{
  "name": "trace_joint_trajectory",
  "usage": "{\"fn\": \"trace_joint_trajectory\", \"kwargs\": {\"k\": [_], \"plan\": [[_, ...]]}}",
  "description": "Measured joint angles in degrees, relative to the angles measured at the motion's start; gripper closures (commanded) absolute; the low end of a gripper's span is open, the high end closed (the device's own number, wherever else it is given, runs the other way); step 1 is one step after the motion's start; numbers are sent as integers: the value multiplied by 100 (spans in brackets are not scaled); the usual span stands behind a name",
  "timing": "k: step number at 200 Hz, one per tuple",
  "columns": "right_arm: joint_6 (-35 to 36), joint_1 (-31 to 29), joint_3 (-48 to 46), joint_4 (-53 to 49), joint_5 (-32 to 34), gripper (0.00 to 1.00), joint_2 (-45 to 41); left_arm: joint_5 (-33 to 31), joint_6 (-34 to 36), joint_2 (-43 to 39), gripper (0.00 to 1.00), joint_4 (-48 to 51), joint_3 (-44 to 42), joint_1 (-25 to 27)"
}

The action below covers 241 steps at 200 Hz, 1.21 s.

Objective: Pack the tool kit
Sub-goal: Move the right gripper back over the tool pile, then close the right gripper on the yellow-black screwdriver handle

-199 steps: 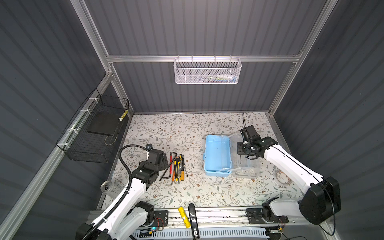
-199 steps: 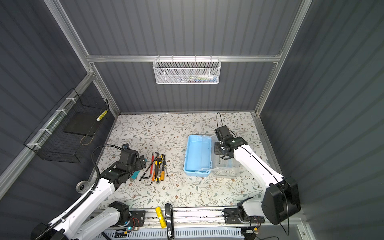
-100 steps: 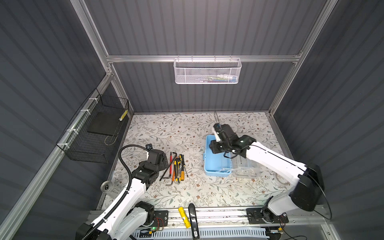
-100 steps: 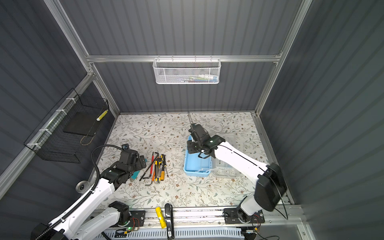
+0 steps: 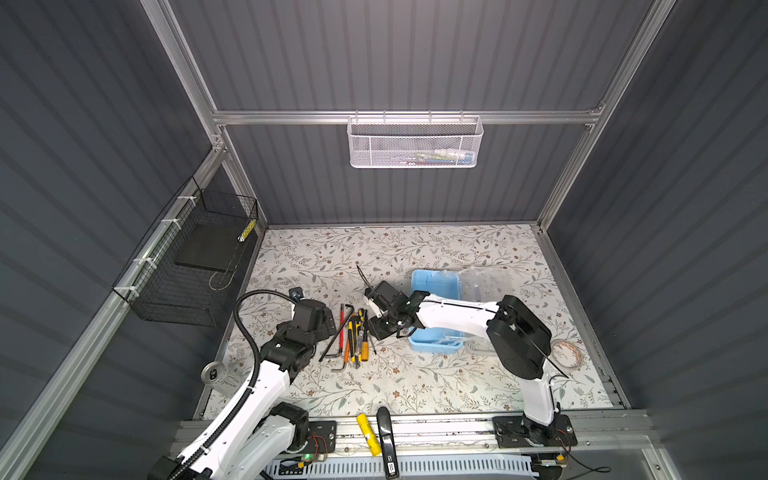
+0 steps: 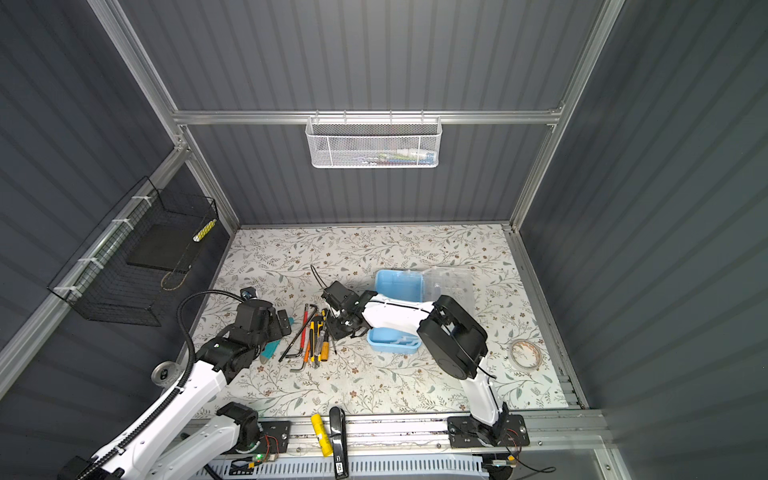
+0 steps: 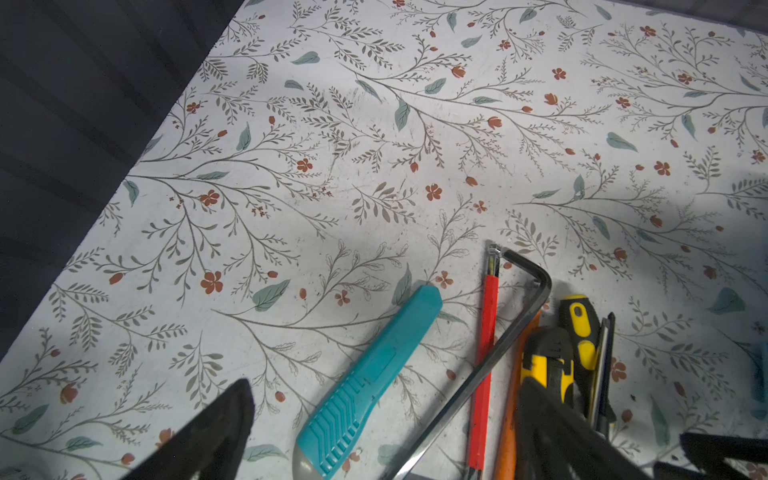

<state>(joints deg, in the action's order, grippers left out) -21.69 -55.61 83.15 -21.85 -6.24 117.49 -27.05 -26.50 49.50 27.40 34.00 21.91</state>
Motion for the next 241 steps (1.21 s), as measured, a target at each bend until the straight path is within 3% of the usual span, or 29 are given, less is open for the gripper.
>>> {"fn": "trace_joint_trajectory", "kwargs": {"k": [148, 241], "plan": [[358, -90, 870, -94, 520, 68, 863, -2, 0, 0, 1, 0, 0, 0], [358, -109, 981, -92, 1161, 89, 964, -2, 0, 0, 1, 0, 0, 0]]}}
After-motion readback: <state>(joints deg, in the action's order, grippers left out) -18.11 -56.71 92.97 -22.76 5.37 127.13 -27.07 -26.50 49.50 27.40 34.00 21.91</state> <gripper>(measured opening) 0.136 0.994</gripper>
